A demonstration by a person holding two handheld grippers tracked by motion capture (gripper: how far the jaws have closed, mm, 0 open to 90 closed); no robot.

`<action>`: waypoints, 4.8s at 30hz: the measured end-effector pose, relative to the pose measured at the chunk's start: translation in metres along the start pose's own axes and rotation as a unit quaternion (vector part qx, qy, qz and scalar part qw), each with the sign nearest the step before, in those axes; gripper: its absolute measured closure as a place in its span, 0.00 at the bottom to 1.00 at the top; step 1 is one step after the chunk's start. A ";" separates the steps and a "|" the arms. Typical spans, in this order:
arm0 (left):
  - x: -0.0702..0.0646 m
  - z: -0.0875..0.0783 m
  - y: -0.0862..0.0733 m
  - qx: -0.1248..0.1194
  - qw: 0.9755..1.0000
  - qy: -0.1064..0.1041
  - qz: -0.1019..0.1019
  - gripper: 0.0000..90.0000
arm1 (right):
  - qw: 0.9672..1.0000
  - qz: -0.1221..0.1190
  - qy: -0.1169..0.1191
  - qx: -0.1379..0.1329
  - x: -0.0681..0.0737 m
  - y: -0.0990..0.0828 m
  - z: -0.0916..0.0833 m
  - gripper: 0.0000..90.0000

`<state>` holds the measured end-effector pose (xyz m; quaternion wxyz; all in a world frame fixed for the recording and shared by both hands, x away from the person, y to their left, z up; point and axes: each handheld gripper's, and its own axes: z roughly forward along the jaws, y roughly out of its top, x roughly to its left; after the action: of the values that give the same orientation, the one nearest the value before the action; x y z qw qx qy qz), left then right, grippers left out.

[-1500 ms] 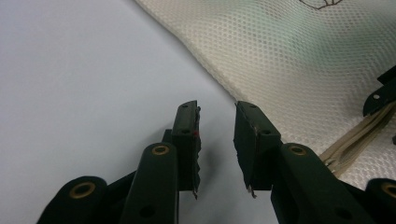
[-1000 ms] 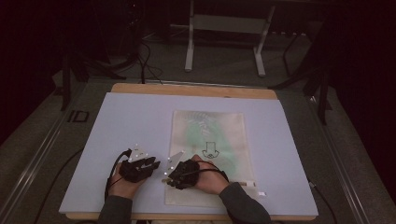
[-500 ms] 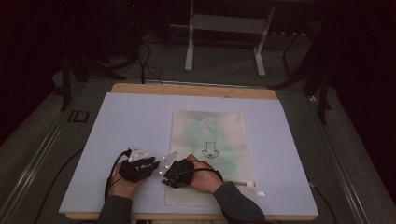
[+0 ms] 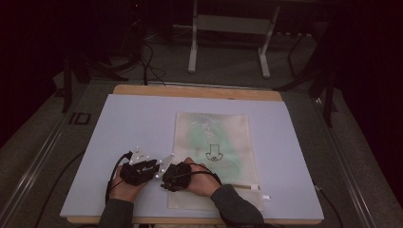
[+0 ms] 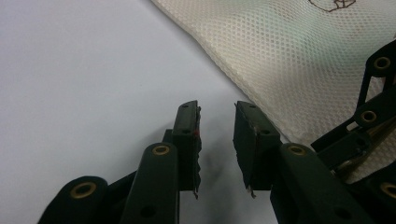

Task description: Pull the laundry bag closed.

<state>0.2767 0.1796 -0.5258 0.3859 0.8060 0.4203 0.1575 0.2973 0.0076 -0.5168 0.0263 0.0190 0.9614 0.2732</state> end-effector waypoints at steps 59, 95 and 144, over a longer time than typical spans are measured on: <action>-0.010 0.002 0.002 0.000 1.000 -0.018 0.013 0.78 | 0.999 0.031 0.002 -0.031 0.006 -0.041 -0.036 0.90; -0.031 0.010 0.008 0.008 0.997 -0.077 0.028 0.84 | 0.999 0.041 -0.009 -0.025 0.006 -0.040 -0.025 0.91; -0.038 0.023 0.007 0.066 0.992 -0.104 0.027 1.00 | 1.000 0.012 -0.014 0.000 0.007 -0.036 -0.025 0.91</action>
<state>0.2712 0.1357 -0.5324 0.3688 0.8529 0.3655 0.0548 0.2882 -0.0360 -0.5144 0.0365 0.0345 0.9608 0.2728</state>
